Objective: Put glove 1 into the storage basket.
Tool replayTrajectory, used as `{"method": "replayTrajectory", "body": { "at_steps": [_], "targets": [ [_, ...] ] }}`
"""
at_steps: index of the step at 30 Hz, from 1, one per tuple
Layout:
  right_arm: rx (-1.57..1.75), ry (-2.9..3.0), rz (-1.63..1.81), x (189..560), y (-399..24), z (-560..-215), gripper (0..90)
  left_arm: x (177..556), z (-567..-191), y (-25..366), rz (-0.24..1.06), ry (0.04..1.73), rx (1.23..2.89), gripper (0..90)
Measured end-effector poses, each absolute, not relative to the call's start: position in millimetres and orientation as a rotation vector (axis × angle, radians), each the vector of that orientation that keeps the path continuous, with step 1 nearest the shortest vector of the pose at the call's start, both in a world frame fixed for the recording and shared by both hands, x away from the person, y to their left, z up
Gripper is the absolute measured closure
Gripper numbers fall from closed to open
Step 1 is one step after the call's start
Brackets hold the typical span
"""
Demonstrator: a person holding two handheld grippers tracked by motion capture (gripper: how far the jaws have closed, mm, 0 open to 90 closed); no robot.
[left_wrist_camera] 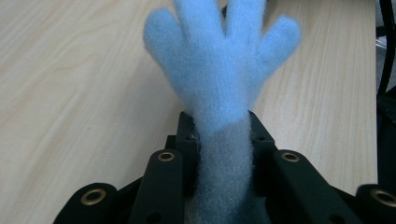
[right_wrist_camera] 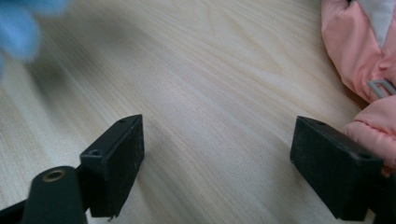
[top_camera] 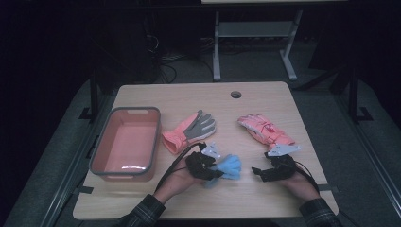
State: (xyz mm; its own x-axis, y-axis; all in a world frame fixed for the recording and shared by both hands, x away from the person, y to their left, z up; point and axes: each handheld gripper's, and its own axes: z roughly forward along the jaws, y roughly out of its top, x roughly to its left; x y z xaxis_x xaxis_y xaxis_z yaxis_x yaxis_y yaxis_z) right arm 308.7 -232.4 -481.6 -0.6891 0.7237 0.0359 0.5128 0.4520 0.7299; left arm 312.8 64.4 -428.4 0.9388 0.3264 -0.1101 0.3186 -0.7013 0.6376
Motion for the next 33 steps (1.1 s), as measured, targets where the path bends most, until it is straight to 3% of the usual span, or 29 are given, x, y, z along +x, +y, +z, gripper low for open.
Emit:
{"method": "replayTrajectory", "body": {
  "at_steps": [11, 33],
  "targets": [
    [1.067, 2.438, 1.066, 308, -231, -482, 12.5, 328, -402, 95, 0.059, 0.574, 2.347, 72.6],
    [1.058, 2.439, 1.066, 309, -231, -482, 12.4, 350, -364, 167, 0.169, 0.783, 2.238, 72.4]
  ]
}}
